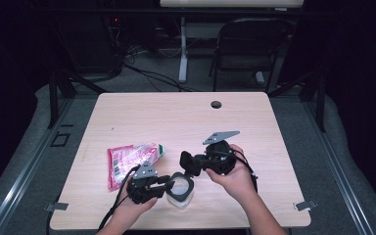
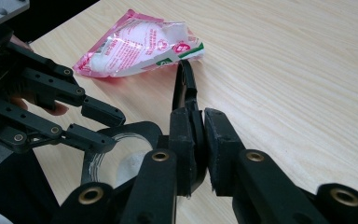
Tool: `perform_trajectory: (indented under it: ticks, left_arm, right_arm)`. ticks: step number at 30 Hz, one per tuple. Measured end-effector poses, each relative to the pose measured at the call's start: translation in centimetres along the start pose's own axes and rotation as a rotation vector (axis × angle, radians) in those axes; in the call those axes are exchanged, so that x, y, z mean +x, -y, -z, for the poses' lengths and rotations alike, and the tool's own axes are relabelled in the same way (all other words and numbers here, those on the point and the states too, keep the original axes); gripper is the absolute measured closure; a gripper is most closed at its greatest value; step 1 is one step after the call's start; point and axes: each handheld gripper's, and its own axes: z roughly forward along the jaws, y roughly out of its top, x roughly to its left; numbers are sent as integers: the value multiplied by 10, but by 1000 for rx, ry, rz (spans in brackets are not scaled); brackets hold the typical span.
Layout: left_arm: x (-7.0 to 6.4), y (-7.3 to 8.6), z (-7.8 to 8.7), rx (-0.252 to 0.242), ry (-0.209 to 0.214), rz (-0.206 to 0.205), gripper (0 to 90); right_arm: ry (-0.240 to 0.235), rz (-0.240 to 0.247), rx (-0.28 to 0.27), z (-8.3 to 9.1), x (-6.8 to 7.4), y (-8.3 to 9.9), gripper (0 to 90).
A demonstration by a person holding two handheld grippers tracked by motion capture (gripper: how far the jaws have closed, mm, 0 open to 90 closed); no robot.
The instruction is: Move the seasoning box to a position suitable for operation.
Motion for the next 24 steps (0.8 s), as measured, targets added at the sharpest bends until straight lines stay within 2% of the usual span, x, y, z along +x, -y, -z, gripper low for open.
perform_trajectory:
  ticks: [3, 5, 7, 13, 14, 16, 18, 24]
  left_arm:
    - [2, -1, 1, -11, 29, 12, 640]
    - [4, -3, 5, -29, 24, 6, 603]
    - [8, -5, 13, -50, 6, 11, 596]
    - [30, -7, 32, -114, -101, 35, 519]
    - [34, -7, 34, -107, -126, 37, 509]
    - [41, -5, 34, -109, -150, 45, 502]
    - [46, -5, 33, -97, -187, 41, 495]
    - [55, -3, 13, -54, -238, 6, 452]
  right_arm:
    - [12, 10, 3, -1, 1, 1, 778]
    - [5, 2, -5, 1, 2, 3, 716]
    - [3, 7, -6, 2, 1, 3, 692]
    - [-8, -21, -51, 13, 2, 7, 625]
    - [-11, -27, -61, 14, 2, 8, 622]
    - [-16, -33, -76, 18, 2, 10, 613]
    - [-18, -42, -89, 19, 2, 13, 610]
    - [-22, -68, -104, 21, -2, 17, 603]
